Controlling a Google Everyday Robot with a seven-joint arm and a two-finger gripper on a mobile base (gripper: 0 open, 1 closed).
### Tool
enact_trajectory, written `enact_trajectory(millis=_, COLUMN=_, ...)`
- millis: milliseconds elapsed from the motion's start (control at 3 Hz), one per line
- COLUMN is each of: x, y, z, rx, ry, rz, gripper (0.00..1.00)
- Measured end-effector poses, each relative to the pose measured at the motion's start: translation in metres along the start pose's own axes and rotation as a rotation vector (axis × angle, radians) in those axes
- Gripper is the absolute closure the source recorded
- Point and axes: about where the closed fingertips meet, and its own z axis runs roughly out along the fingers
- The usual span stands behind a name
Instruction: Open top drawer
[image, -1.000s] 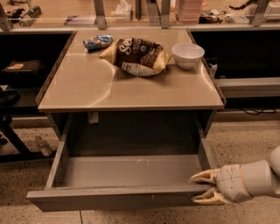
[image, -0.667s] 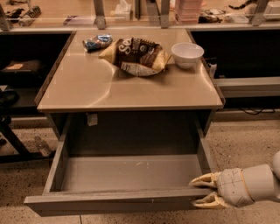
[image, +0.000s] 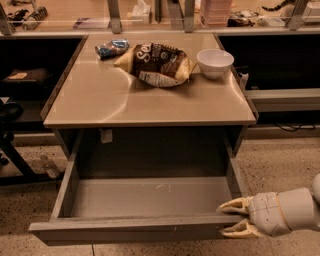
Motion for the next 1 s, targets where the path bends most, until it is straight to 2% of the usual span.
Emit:
enact_trajectory(millis=333, x=0.0001, y=0.0085, z=0.0000, rx=0.000, ry=0.001, rz=0.006, gripper=0.61)
enact_trajectory(millis=667, x=-0.0009, y=0.0085, z=-0.0007, rx=0.000, ry=0.001, rz=0.006, gripper=0.84)
enact_trajectory(millis=1000, x=-0.0002, y=0.0168, z=-0.0008, rx=0.008, ry=-0.001, rz=0.012, gripper=1.00)
